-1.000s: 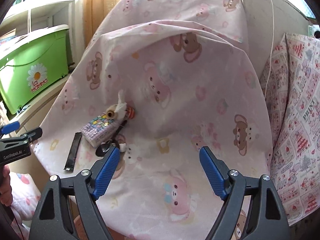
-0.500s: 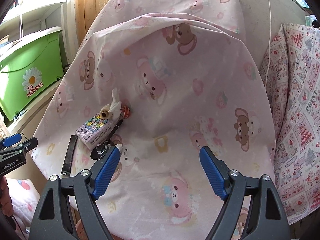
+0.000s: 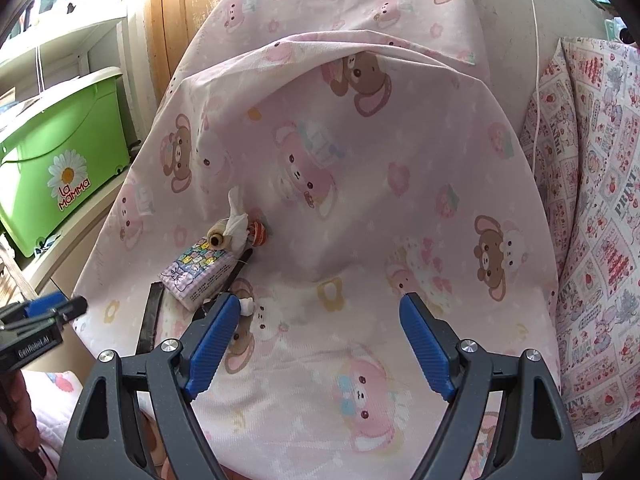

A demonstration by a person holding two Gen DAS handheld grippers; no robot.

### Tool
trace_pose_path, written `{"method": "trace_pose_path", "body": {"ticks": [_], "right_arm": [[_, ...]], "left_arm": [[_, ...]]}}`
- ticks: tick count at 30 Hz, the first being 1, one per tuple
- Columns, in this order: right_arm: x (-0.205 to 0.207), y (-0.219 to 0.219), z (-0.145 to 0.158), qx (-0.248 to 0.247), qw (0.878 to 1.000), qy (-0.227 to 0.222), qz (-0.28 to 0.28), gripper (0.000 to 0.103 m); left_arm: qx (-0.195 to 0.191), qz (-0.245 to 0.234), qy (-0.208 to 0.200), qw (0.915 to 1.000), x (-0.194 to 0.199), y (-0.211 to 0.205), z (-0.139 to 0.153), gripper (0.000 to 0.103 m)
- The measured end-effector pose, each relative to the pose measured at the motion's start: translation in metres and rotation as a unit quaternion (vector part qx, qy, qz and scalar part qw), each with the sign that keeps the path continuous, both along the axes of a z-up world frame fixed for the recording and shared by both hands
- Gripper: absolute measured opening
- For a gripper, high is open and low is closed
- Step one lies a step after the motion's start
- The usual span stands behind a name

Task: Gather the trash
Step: 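Grasp the black stick packet with the left gripper while the right gripper grasps the black spoon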

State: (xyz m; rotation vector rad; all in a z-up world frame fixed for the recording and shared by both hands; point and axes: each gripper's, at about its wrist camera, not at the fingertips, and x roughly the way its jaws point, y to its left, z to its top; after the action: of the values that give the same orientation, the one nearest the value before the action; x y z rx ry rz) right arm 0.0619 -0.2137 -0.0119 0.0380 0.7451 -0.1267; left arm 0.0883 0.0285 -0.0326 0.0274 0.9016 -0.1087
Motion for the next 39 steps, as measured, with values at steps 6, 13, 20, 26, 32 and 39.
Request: {"method": "trace_pose_path", "body": {"ticks": [6, 13, 20, 26, 32, 39], "right_arm": [[0.006, 0.006, -0.007, -0.009, 1.0, 0.013, 0.005, 0.084], [0.015, 0.007, -0.013, 0.036, 0.998, 0.031, 0.032, 0.084], [0.036, 0.016, -0.036, 0.136, 0.984, 0.081, 0.08, 0.042], [0.046, 0.026, -0.051, 0.194, 0.971, 0.102, 0.1, 0.032], [0.051, 0.034, -0.061, 0.199, 0.97, 0.11, 0.089, 0.031], [0.053, 0.034, -0.068, 0.212, 0.967, 0.109, 0.095, 0.007]], "left_arm": [[-0.002, -0.036, 0.016, 0.9992, 0.003, -0.028, -0.015, 0.047], [0.0, -0.057, 0.034, 0.9978, 0.022, -0.06, -0.031, 0.055], [0.016, -0.061, 0.029, 0.9976, 0.03, -0.072, -0.041, 0.038], [-0.012, -0.069, 0.04, 0.9968, 0.027, -0.069, -0.036, 0.015], [-0.027, -0.061, 0.005, 0.9978, 0.02, -0.051, -0.015, 0.014], [-0.023, -0.054, -0.029, 0.9978, 0.018, -0.042, -0.001, 0.014]]}}
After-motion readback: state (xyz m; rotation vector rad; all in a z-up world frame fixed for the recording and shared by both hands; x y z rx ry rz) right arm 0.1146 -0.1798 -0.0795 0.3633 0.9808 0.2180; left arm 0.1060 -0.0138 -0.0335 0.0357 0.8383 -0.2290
